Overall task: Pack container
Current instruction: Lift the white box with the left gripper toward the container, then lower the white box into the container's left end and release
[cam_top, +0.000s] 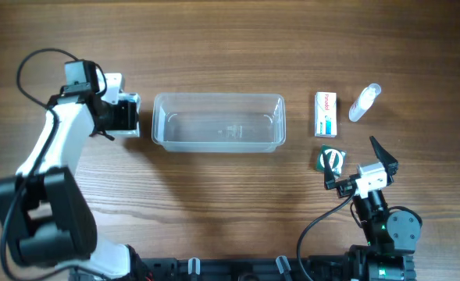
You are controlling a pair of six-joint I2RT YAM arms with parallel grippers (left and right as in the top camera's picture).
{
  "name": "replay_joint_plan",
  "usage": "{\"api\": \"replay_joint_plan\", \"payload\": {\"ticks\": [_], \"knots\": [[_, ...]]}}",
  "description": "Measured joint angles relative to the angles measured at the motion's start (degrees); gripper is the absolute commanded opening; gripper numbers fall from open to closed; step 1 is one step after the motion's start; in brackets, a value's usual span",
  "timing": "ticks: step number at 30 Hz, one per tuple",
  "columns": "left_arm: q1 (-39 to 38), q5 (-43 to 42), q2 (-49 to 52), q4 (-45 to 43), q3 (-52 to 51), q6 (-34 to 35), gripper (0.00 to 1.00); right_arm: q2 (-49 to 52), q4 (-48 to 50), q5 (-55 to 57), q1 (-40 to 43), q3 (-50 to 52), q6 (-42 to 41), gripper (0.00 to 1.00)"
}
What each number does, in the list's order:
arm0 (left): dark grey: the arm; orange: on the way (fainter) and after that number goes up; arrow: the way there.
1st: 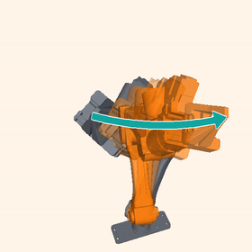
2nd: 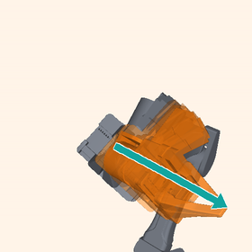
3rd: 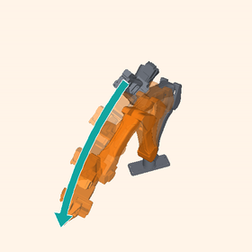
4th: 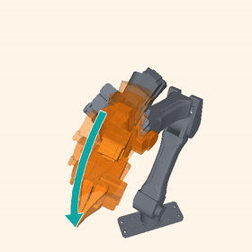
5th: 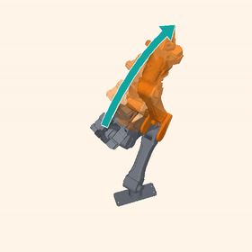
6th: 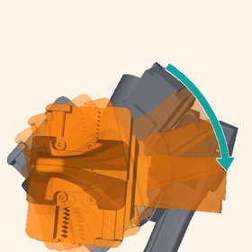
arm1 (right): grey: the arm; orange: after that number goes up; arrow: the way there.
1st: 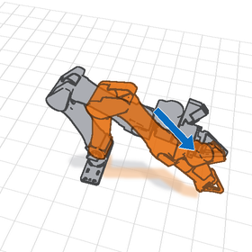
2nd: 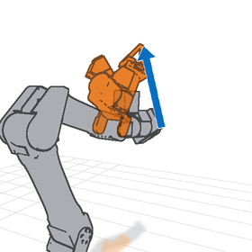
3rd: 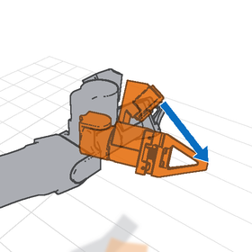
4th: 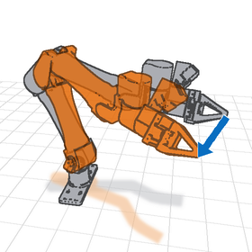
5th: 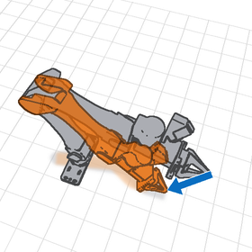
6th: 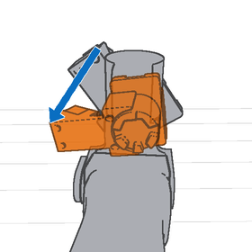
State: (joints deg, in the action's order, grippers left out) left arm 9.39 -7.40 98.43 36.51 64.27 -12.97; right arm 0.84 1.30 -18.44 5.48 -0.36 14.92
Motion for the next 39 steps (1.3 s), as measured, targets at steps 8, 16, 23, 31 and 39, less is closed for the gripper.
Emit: {"api": "replay_joint_plan", "payload": {"ticks": [8, 16, 23, 31, 39], "knots": [[-0.35, 0.0, -12.35, 1.07, 0.28, 6.69, 0.7, 0.0, 0.0, 0.0, 0.0, 0.0, 0.0, 1.0], [-9.16, -0.02, -22.03, 3.61, 0.31, 13.66, 0.72, 0.0, 0.0, 0.0, 0.0, 0.0, 0.0, 1.0], [-21.14, -0.02, -22.58, 4.07, 0.31, 17.79, 0.69, 0.0, 0.0, 0.0, 0.0, 0.0, 0.0, 1.0], [-26.08, 1.57, -16.59, 5.92, 0.35, 21.94, 0.7, 0.0, 0.0, 0.0, 0.0, 0.0, 0.0, 1.0], [-26.08, 3.34, -7.1, 5.2, 0.35, 23.04, 0.73, 0.0, 0.0, 0.0, 0.0, 0.0, 0.0, 1.0]]}}
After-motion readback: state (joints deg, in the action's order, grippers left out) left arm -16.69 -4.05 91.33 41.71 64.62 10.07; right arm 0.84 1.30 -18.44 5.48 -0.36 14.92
